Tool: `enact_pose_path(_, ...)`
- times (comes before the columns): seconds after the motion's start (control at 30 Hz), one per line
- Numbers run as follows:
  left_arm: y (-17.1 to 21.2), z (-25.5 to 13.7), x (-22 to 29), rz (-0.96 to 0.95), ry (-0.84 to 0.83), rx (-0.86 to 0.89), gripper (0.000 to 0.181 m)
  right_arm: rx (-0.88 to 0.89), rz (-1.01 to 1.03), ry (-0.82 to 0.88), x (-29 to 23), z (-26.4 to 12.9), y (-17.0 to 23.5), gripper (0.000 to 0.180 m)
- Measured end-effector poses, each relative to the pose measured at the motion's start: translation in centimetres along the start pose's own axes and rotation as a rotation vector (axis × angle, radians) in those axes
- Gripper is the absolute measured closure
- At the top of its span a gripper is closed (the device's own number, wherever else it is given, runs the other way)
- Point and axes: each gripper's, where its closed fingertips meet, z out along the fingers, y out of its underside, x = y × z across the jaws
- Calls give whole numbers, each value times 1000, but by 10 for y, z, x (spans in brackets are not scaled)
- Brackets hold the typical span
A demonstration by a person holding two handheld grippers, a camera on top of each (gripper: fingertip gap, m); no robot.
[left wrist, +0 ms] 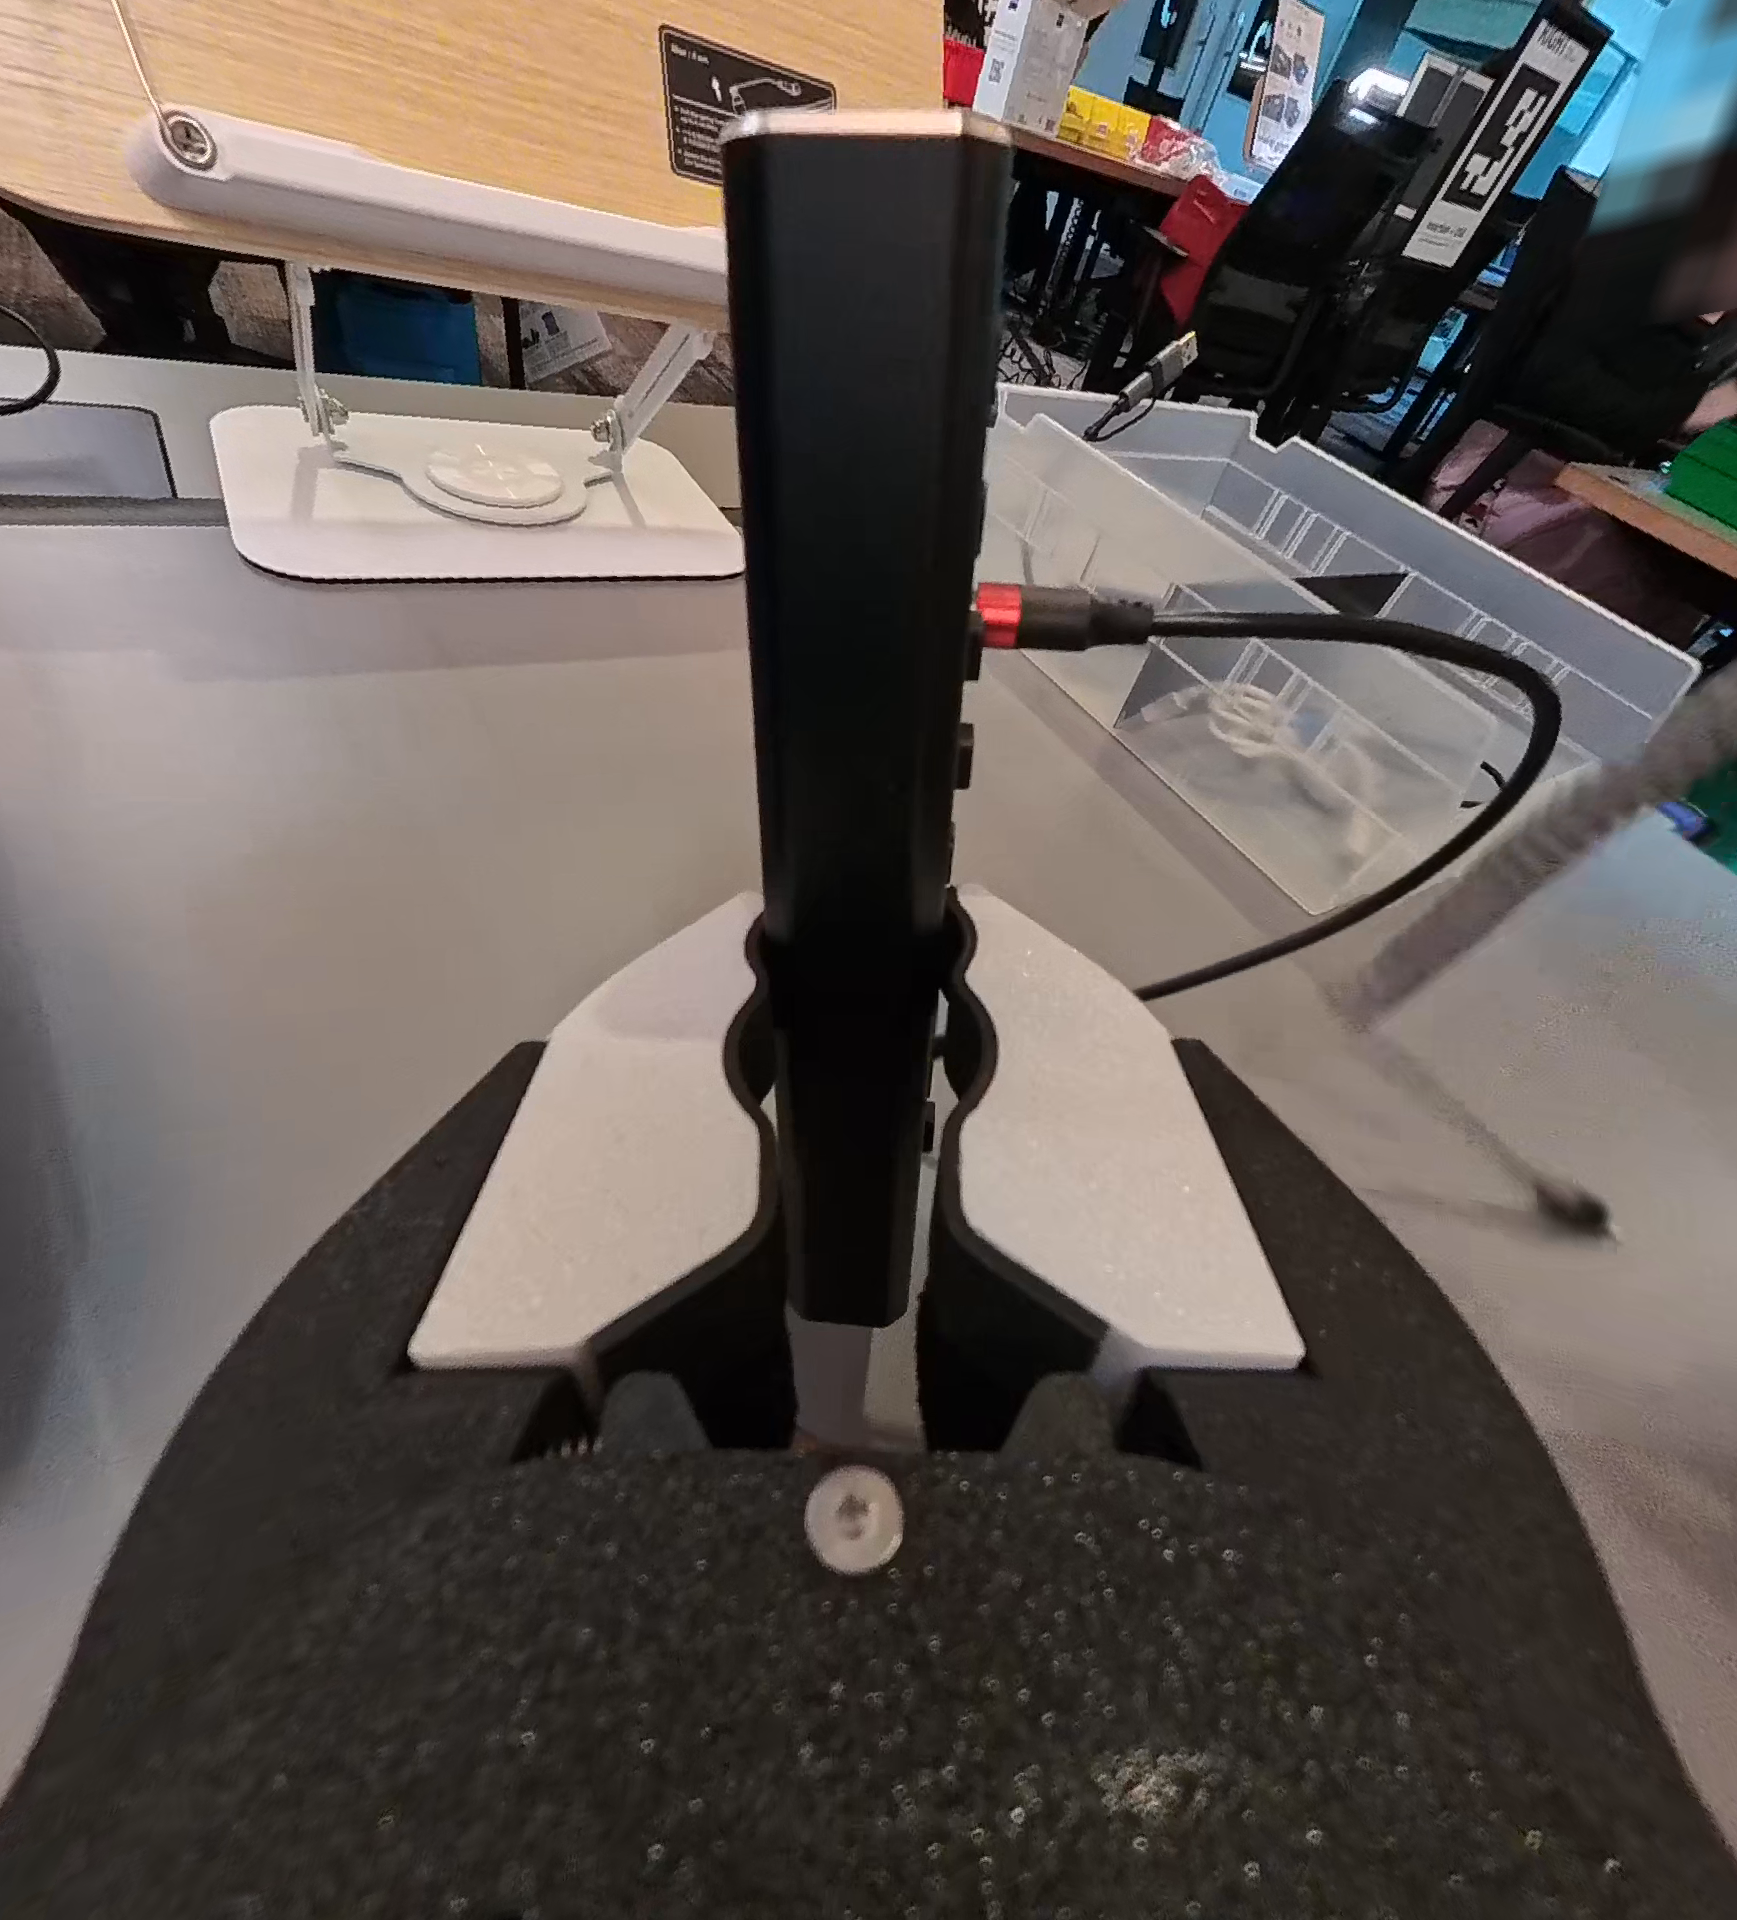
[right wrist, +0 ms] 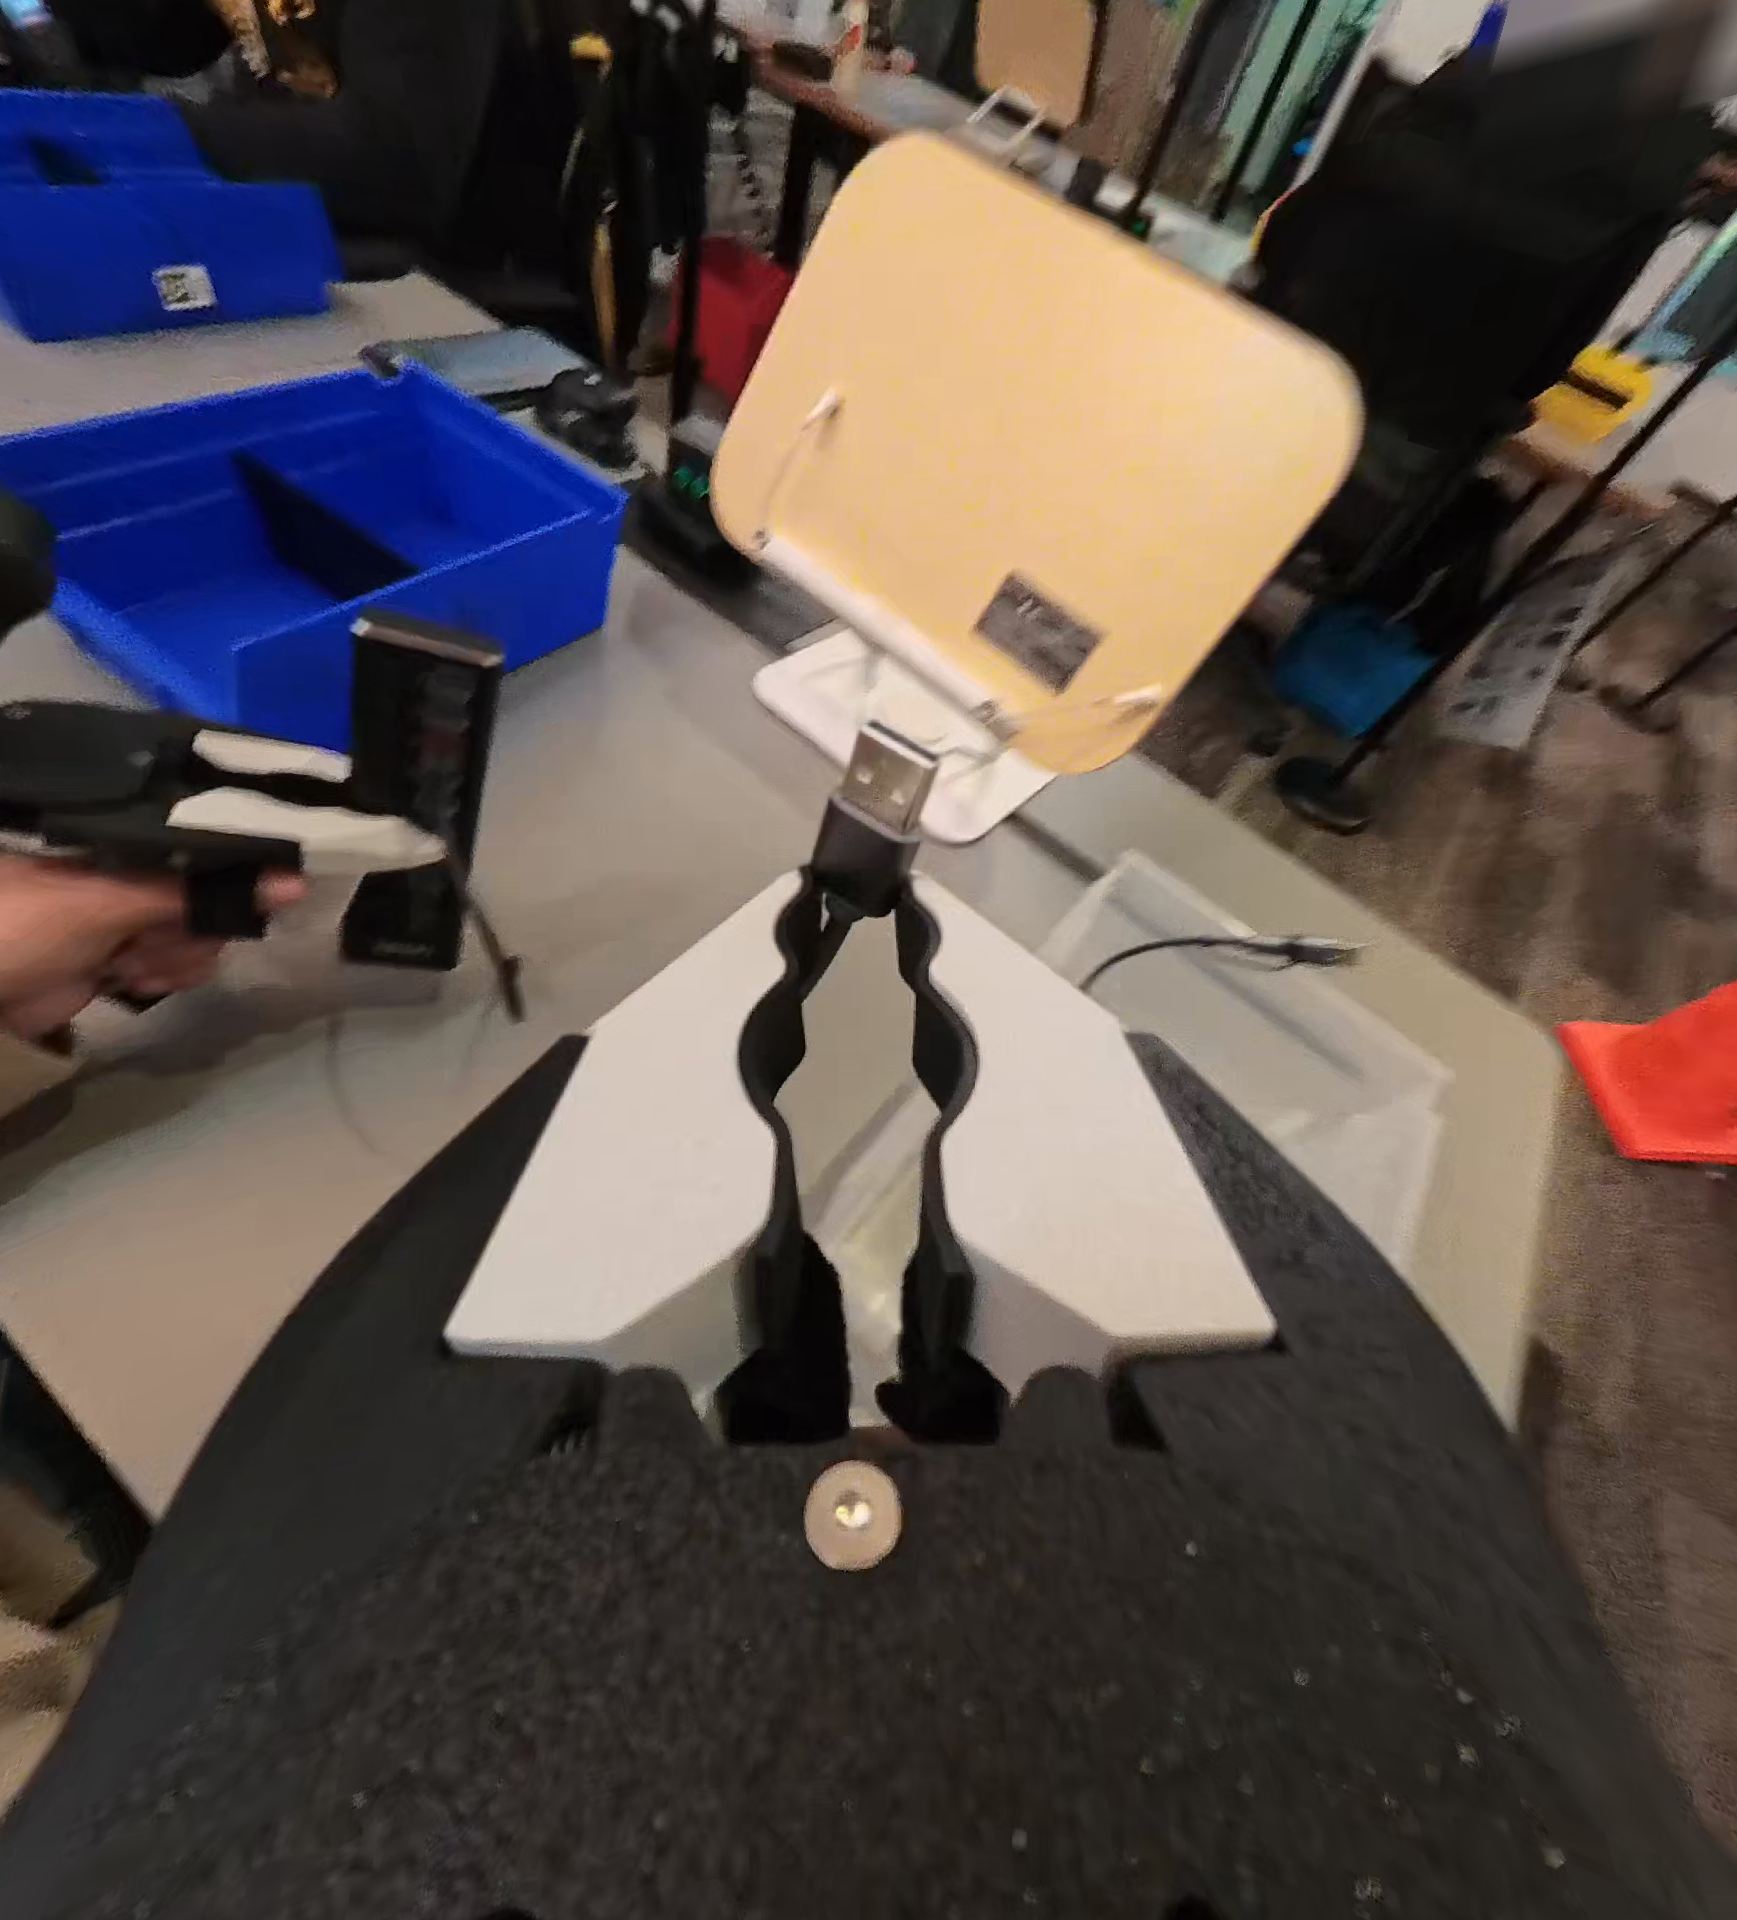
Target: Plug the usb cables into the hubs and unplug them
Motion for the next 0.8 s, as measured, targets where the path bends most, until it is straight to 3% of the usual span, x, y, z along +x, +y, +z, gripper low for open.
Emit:
enact_pose_path(0.2, 1, 2, 0, -6, 5, -3, 153, 60, -96, 190, 82, -44, -80, 167)
enact_pose_path(0.33, 3, 2, 1, -14, 10, -6, 153, 53, -88, 269, 136, -53, -103, 167)
enact_pose_path(0.57, 1, 1, 2, -10, 14, -4, 153, 1, -33, 298, 193, -37, -102, 167)
enact_pose_path(0.8, 3, 3, 2, -10, 18, -10, 153, -96, -2, 230, 195, -2, -66, 166)
